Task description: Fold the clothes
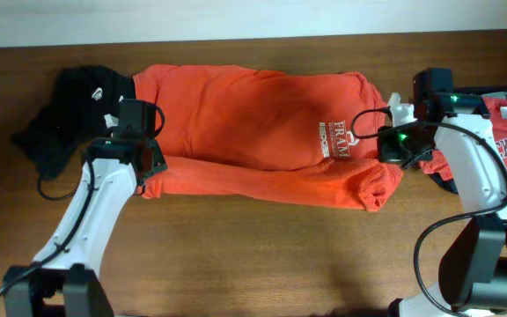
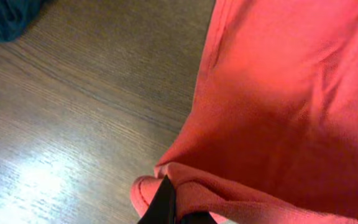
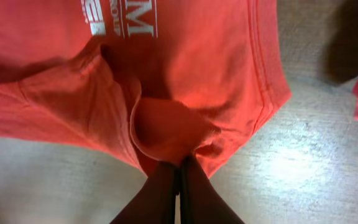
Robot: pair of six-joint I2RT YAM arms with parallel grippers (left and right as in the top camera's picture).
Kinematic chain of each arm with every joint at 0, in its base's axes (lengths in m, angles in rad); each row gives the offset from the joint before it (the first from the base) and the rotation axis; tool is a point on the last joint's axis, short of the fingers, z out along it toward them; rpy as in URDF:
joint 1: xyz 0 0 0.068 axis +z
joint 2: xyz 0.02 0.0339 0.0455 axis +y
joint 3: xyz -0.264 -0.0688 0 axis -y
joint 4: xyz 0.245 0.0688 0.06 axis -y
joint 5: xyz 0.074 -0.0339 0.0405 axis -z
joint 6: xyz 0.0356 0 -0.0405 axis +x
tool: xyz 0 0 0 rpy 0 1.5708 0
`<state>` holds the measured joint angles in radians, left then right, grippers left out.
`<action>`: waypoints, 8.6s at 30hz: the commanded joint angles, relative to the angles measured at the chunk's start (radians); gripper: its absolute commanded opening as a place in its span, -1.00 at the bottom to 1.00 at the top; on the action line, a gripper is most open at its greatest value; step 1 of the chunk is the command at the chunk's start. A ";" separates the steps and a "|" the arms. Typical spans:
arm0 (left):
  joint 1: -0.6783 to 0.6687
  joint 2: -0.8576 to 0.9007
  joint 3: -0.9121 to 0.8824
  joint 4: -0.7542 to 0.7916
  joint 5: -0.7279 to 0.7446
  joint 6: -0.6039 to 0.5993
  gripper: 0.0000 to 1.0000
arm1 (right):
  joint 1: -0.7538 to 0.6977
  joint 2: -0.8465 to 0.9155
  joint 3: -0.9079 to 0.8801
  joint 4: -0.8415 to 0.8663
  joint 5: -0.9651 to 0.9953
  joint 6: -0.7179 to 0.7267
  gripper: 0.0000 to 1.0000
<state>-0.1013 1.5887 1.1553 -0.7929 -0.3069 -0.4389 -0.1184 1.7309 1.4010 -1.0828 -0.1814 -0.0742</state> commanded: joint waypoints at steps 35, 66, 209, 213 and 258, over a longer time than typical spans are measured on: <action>0.011 0.179 -0.005 0.202 -0.030 -0.017 -0.99 | -0.034 0.123 -0.008 0.191 -0.002 -0.003 -0.92; 0.011 0.180 -0.008 0.144 -0.034 -0.016 0.85 | -0.034 0.123 -0.008 0.248 -0.002 -0.003 0.75; 0.132 1.019 1.155 0.103 0.210 0.312 -0.13 | 0.022 0.256 0.433 0.294 -0.077 -0.113 0.88; 0.132 1.028 1.155 0.104 0.210 0.312 -0.13 | 0.022 0.256 0.433 0.294 -0.076 -0.113 0.88; 0.038 1.029 1.393 -0.064 0.206 0.276 -0.99 | 0.022 0.476 0.433 0.581 -0.095 -0.066 0.81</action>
<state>-0.0643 2.5980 2.5267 -0.8593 -0.1036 -0.1539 -0.1017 2.1551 1.8175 -0.5419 -0.2569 -0.1684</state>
